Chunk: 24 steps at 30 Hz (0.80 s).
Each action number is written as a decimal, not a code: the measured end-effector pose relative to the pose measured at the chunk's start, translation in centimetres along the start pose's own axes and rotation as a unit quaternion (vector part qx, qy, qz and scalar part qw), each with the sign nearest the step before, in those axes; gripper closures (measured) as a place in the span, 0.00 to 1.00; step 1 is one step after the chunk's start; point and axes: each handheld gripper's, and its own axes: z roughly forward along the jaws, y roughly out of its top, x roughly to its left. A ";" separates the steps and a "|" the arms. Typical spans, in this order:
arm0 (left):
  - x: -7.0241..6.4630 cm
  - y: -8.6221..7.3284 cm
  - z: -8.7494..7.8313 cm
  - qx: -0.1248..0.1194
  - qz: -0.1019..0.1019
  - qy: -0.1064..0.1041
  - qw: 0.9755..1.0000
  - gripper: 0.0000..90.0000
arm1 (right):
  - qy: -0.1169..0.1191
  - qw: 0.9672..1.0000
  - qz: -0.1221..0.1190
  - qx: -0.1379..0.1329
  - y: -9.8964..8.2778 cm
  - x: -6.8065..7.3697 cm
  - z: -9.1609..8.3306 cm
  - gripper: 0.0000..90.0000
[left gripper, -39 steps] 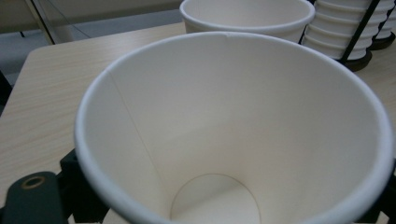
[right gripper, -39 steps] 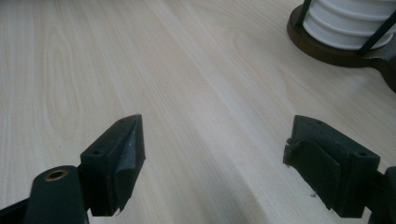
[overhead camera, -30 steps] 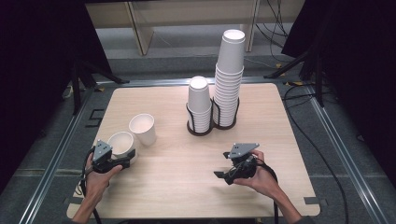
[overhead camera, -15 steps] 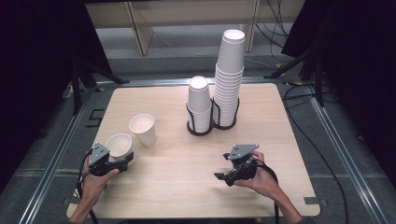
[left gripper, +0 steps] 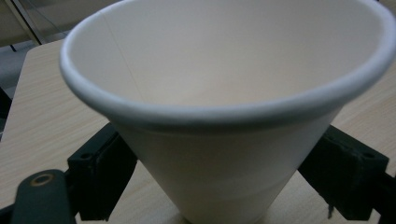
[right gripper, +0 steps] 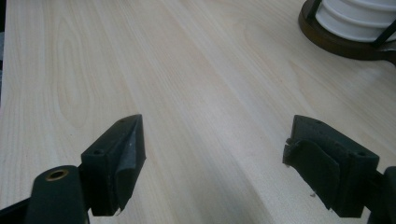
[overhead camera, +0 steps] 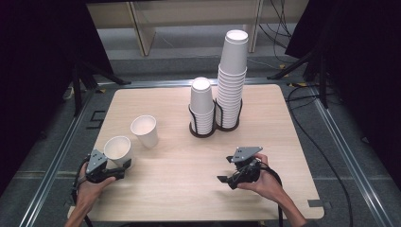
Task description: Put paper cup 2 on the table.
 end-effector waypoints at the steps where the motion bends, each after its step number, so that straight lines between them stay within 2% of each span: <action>1: 0.0 0.0 -0.1 0.001 -0.002 0.000 1.000 0.16 | 0.000 1.000 0.000 0.000 0.0 0.0 0.0 0.22; 7: -0.2 -0.2 -0.5 0.015 -0.008 0.013 1.000 0.16 | 0.002 1.000 0.008 0.002 -0.1 0.0 0.0 0.22; 15: -0.9 -0.3 -2.1 0.031 -0.036 0.024 0.999 0.16 | -0.001 1.000 0.003 0.001 -0.2 0.0 -0.2 0.22; 16: -1.2 -0.3 -2.3 0.028 -0.041 0.022 0.999 0.16 | 0.003 1.000 0.009 0.002 -0.2 0.1 -0.2 0.22; 18: -1.6 -0.3 -2.8 0.030 -0.034 0.021 0.999 0.16 | -0.002 1.000 0.004 -0.001 -0.2 0.0 -0.3 0.22; 19: -1.8 -0.2 -3.1 0.035 -0.032 0.021 0.999 0.16 | -0.001 1.000 0.017 0.002 -0.2 0.2 -0.4 0.22; 20: -2.0 -0.2 -3.3 0.032 -0.030 0.015 0.999 0.16 | -0.004 1.000 0.018 0.002 -0.3 0.1 -0.4 0.22; 21: -2.2 -0.2 -3.6 0.036 -0.027 0.014 0.999 0.16 | -0.006 1.000 0.009 -0.001 -0.3 0.0 -0.5 0.22; 24: -3.2 -0.2 -4.4 0.036 -0.019 0.007 0.999 0.16 | -0.012 1.000 0.017 -0.006 -0.4 0.1 -0.8 0.22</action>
